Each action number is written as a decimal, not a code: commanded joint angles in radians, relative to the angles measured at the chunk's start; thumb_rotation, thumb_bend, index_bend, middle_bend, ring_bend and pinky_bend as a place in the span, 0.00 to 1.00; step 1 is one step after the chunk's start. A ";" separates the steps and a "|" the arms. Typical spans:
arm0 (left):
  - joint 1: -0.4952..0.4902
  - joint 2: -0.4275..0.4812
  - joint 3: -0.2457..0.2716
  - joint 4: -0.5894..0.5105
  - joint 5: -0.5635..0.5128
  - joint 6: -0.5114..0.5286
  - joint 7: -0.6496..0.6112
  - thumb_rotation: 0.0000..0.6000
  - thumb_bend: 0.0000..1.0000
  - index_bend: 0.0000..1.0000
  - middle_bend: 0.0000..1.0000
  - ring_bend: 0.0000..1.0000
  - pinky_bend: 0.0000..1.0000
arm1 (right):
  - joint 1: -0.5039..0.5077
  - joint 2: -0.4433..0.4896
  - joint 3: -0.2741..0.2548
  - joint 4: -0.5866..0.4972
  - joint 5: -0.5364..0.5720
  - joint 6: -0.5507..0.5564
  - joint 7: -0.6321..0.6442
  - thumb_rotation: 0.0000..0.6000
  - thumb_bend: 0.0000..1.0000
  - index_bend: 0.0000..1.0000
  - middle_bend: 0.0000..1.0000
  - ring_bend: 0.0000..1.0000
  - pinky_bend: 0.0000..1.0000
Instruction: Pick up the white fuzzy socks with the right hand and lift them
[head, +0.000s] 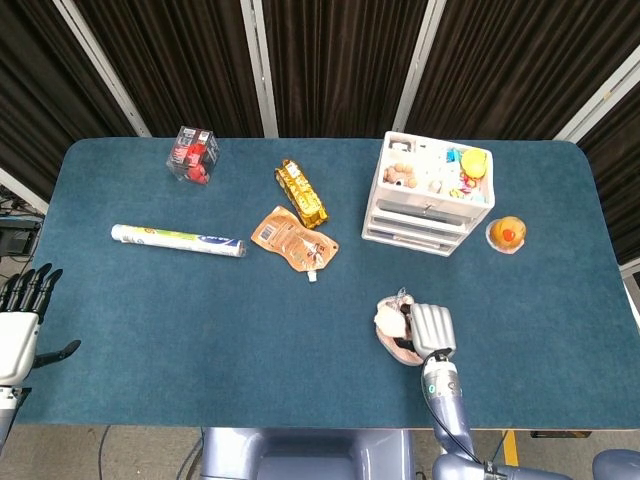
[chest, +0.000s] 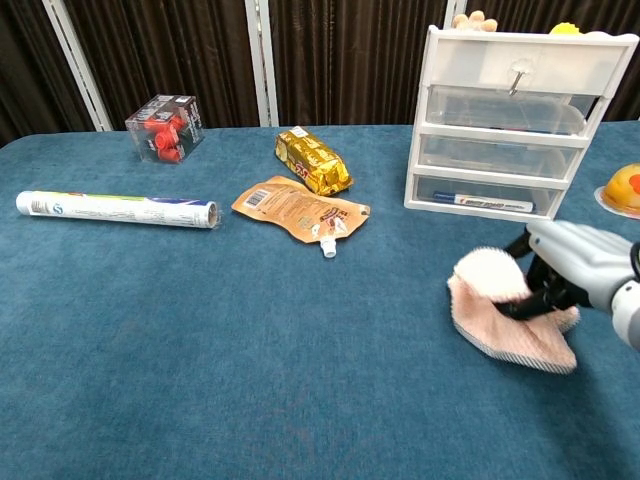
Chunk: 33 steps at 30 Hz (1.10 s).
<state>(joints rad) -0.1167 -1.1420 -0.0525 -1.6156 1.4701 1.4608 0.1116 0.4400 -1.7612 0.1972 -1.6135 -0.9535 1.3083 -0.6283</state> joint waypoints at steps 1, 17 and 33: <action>0.000 0.000 0.000 0.000 -0.001 0.000 -0.002 1.00 0.02 0.00 0.00 0.00 0.00 | 0.000 0.019 0.009 -0.032 -0.110 0.049 0.068 1.00 0.42 0.66 1.00 0.97 0.91; -0.001 -0.001 -0.005 -0.009 -0.018 -0.007 -0.005 1.00 0.02 0.00 0.00 0.00 0.00 | 0.017 0.061 0.068 0.007 -0.305 0.117 0.212 1.00 0.42 0.66 1.00 0.97 0.91; -0.001 -0.001 -0.005 -0.013 -0.022 -0.008 -0.006 1.00 0.02 0.00 0.00 0.00 0.00 | 0.045 0.069 0.137 0.111 -0.329 0.136 0.257 1.00 0.42 0.65 1.00 0.97 0.91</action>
<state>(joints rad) -0.1177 -1.1427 -0.0579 -1.6285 1.4482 1.4526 0.1060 0.4822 -1.6951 0.3306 -1.5042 -1.2846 1.4452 -0.3722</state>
